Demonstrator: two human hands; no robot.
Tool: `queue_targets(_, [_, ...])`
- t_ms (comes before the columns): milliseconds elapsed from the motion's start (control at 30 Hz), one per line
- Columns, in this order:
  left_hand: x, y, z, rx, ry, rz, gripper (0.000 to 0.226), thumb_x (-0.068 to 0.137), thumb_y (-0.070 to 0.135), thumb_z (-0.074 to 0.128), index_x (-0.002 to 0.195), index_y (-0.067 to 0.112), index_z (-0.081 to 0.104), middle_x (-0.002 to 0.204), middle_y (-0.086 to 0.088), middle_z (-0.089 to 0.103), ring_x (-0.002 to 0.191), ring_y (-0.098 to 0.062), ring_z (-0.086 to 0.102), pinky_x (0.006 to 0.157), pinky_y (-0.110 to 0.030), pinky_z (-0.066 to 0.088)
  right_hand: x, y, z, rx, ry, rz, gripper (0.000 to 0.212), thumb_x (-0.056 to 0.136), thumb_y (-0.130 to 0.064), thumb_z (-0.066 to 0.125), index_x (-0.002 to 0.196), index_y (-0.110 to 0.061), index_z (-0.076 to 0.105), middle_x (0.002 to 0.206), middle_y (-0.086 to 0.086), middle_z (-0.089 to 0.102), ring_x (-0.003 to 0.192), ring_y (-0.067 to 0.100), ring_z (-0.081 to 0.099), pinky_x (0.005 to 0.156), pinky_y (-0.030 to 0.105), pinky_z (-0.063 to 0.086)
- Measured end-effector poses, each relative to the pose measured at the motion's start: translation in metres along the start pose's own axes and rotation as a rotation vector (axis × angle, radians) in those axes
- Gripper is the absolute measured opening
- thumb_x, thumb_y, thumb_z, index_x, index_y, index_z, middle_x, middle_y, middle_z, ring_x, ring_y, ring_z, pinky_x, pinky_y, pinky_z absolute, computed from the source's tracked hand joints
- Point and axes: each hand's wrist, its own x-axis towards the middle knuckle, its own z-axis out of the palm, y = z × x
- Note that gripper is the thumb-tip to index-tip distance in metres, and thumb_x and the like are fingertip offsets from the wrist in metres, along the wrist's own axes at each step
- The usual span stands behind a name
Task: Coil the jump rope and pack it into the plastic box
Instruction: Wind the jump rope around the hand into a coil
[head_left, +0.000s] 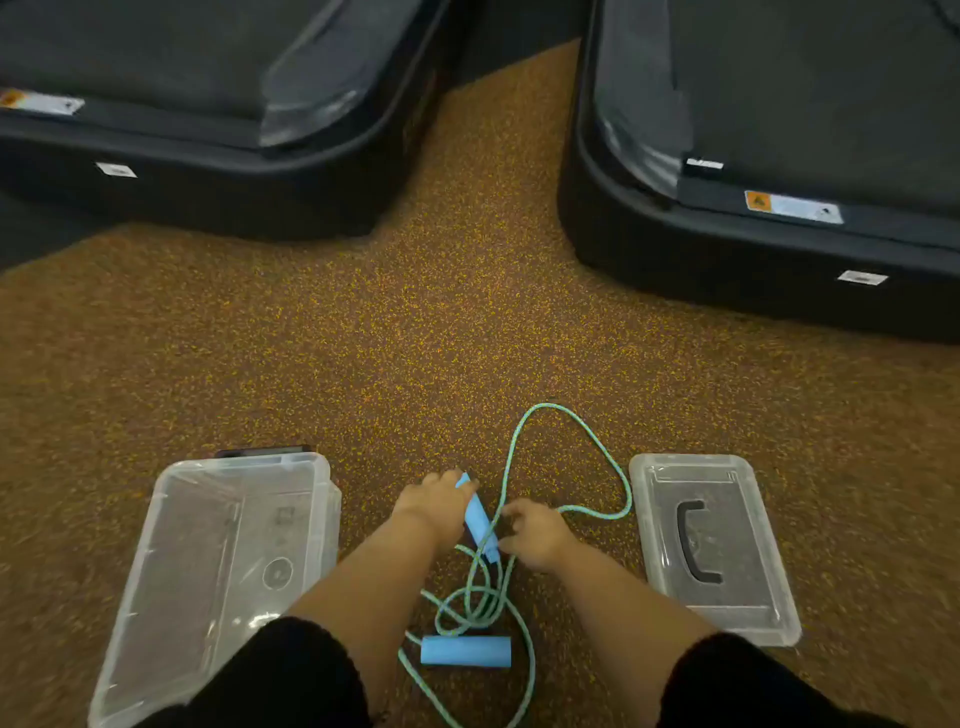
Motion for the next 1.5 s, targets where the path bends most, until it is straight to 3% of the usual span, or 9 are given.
queue_targets(200, [0.009,0.004,0.015,0.09,0.002,0.053,0.067,0.093,-0.002,0.04,0.151,0.024,0.018,0.162,-0.002,-0.003,0.141,-0.034,0.021,0.1,-0.044,0.039,0.006,0.002,0.024,0.071,0.0,0.066,0.042,0.084,-0.024,0.062,0.119,-0.004,0.049,0.122,0.016,0.06,0.11,0.029,0.058,0.073,0.028,0.039])
queue_targets(533, [0.022,0.005,0.034,0.251,0.115,-0.038,0.04,0.094,0.012,0.041,0.134,0.011,0.037,0.141,-0.011,0.035,0.131,-0.03,0.032,0.101,-0.04,0.036,0.008,0.003,0.036,0.098,0.074,0.034,0.037,0.081,-0.019,0.068,0.096,-0.016,0.034,0.095,0.005,0.048,0.085,0.019,0.047,0.069,0.026,0.035])
queue_targets(700, [0.027,0.001,0.038,0.243,-0.001,-0.027,0.055,0.09,0.025,0.052,0.14,0.011,0.031,0.14,-0.01,0.043,0.132,-0.029,0.036,0.108,-0.042,0.027,0.011,0.011,0.037,0.158,0.036,0.033,0.032,0.078,-0.017,0.073,0.091,-0.017,0.044,0.081,0.0,0.051,0.081,0.018,0.048,0.068,0.026,0.038])
queue_targets(800, [0.023,0.001,0.034,0.152,-0.075,-0.067,0.065,0.088,0.03,0.056,0.142,0.01,0.027,0.134,-0.011,0.053,0.125,-0.03,0.048,0.103,-0.041,0.033,0.01,0.011,0.031,0.177,-0.061,-0.023,0.024,0.083,-0.018,0.068,0.091,-0.016,0.046,0.07,-0.01,0.043,0.076,0.015,0.046,0.059,0.021,0.037])
queue_targets(967, [0.013,-0.002,0.02,0.018,-0.089,-0.056,0.053,0.094,0.045,0.041,0.137,0.016,0.036,0.132,-0.013,0.056,0.121,-0.034,0.054,0.095,-0.04,0.042,0.01,-0.002,0.025,0.285,-0.121,-0.071,0.024,0.094,-0.018,0.048,0.113,-0.006,0.056,0.085,0.001,0.058,0.078,0.011,0.053,0.07,0.02,0.047])
queue_targets(1067, [0.007,-0.001,0.002,0.013,-0.122,-0.066,0.053,0.093,0.053,0.038,0.133,0.019,0.045,0.133,-0.014,0.055,0.122,-0.034,0.052,0.096,-0.04,0.043,0.004,-0.016,0.017,0.312,-0.106,-0.05,0.021,0.1,-0.022,0.034,0.105,-0.01,0.051,0.074,-0.002,0.052,0.055,0.001,0.053,0.049,0.013,0.041])
queue_targets(1200, [-0.011,0.005,-0.032,0.032,-0.112,-0.122,0.054,0.092,0.048,0.041,0.127,0.008,0.052,0.132,-0.015,0.056,0.119,-0.033,0.055,0.095,-0.038,0.045,-0.007,-0.036,0.007,0.385,0.008,0.078,0.041,0.09,-0.041,0.031,0.126,-0.021,0.039,0.118,0.011,0.057,0.09,0.024,0.057,0.077,0.032,0.041])
queue_targets(1333, [-0.042,0.009,-0.068,-0.07,-0.206,-0.133,0.05,0.096,0.034,0.039,0.14,0.011,0.036,0.139,-0.017,0.05,0.12,-0.036,0.056,0.094,-0.04,0.046,-0.031,-0.055,-0.011,0.141,0.097,-0.084,0.058,0.089,-0.03,0.042,0.144,-0.039,0.026,0.151,0.007,0.02,0.137,0.031,0.026,0.11,0.044,0.026])
queue_targets(1500, [-0.075,0.001,-0.092,-0.294,-0.217,-0.131,0.035,0.095,0.031,0.043,0.121,0.009,0.052,0.119,-0.018,0.063,0.086,-0.029,0.069,0.071,-0.033,0.051,-0.067,-0.084,-0.03,-0.065,-0.05,-0.293,0.049,0.072,-0.025,0.044,0.117,-0.016,0.06,0.127,0.01,0.056,0.116,0.028,0.053,0.098,0.039,0.044])
